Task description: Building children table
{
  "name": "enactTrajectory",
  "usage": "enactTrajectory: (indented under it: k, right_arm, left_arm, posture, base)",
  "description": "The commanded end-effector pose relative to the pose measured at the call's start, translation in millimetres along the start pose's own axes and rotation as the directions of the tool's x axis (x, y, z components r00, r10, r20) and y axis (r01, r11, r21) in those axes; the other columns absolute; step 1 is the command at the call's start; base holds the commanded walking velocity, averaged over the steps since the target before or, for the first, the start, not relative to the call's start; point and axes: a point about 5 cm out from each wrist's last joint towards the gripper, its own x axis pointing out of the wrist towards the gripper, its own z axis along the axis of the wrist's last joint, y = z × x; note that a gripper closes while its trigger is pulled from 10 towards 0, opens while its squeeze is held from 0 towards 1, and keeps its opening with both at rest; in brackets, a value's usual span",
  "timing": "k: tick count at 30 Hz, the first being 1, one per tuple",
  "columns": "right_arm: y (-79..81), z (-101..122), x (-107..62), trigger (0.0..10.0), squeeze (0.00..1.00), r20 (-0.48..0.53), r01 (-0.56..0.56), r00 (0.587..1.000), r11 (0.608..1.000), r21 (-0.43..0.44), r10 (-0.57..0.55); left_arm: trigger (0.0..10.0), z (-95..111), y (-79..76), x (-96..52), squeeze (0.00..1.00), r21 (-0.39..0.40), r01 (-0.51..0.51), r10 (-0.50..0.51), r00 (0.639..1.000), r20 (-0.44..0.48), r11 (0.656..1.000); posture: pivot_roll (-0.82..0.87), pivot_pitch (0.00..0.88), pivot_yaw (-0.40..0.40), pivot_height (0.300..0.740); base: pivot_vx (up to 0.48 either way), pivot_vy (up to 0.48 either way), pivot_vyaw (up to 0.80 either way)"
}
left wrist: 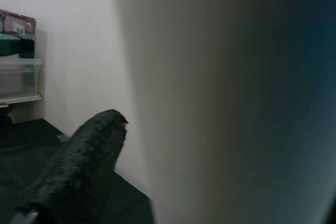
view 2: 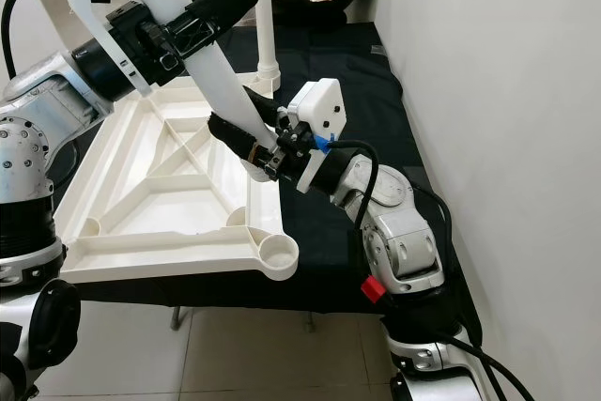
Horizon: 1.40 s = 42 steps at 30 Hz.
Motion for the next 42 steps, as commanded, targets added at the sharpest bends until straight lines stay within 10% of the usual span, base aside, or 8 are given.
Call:
enactTrajectory:
  k: [1,17,18,19,27,35,37,42]
  right_arm:
    - [1.4,0.4,3.7,10.0,0.0,0.001,-0.013,1.0,1.0,-0.021,0.013]
    - [2.4,-9.4,4.5,10.0,0.01,-0.035,0.001,0.999,1.0,-0.02,-0.002]
    - [1.6,-9.3,4.8,10.0,0.98,-0.033,0.008,0.999,1.0,-0.006,-0.008]
    - [1.8,-8.5,4.6,10.0,1.0,-0.027,-0.001,1.0,1.0,0.012,0.002]
    - [10.9,0.7,-10.3,10.0,1.0,-0.065,-0.236,0.969,0.971,0.048,0.238]
    - [4.3,7.1,-25.1,10.0,0.97,-0.153,-0.314,0.936,0.949,0.041,0.317]
    - [5.4,0.3,-29.5,10.0,0.0,-0.249,-0.328,0.916,0.944,-0.014,0.315]
    - [1.3,-3.5,-35.9,10.0,0.0,-0.335,-0.308,0.899,0.951,-0.023,0.283]
  left_arm:
    - [0.0,5.6,-6.1,4.8,0.0,0.025,0.04,-0.04,0.999,0.0,0.999]
    - [0.0,17.9,-23.0,0.6,0.0,0.061,0.188,-0.186,0.982,-0.041,0.98]
    - [0.0,17.7,-25.7,-0.9,0.0,0.066,0.223,-0.219,0.974,-0.061,0.972]
    - [0.0,16.0,-29.5,-2.8,0.0,0.062,0.274,-0.268,0.959,-0.09,0.96]
    - [0.0,-5.8,-58.6,-23.4,0.0,-0.037,0.64,-0.629,0.741,-0.237,0.768]
    - [0.0,-11.8,-59.6,-21.0,0.0,0.006,0.682,-0.657,0.707,-0.261,0.731]
    - [0.0,-19.3,-55.6,-17.3,0.0,0.06,0.672,-0.629,0.717,-0.301,0.738]
    - [0.0,-35.0,-42.6,-17.0,0.0,0.143,0.614,-0.55,0.77,-0.324,0.776]
  posture:
    - [0.0,0.064,0.048,0.74]
    - [0.0,0.048,0.045,0.74]
    - [0.0,0.05,0.045,0.74]
    - [0.01,0.047,0.042,0.74]
    - [0.01,0.046,0.045,0.74]
    - [-0.01,0.056,0.047,0.74]
    - [-0.02,0.057,0.044,0.74]
    - [-0.02,0.062,0.046,0.74]
  base:
    - [0.0,0.0,0.0]
    - [0.0,0.0,0.0]
    - [0.0,0.0,0.0]
    - [0.0,0.0,0.0]
    - [0.0,0.0,0.0]
    - [0.0,0.0,0.0]
    - [0.0,0.0,0.0]
    - [0.0,0.0,0.0]
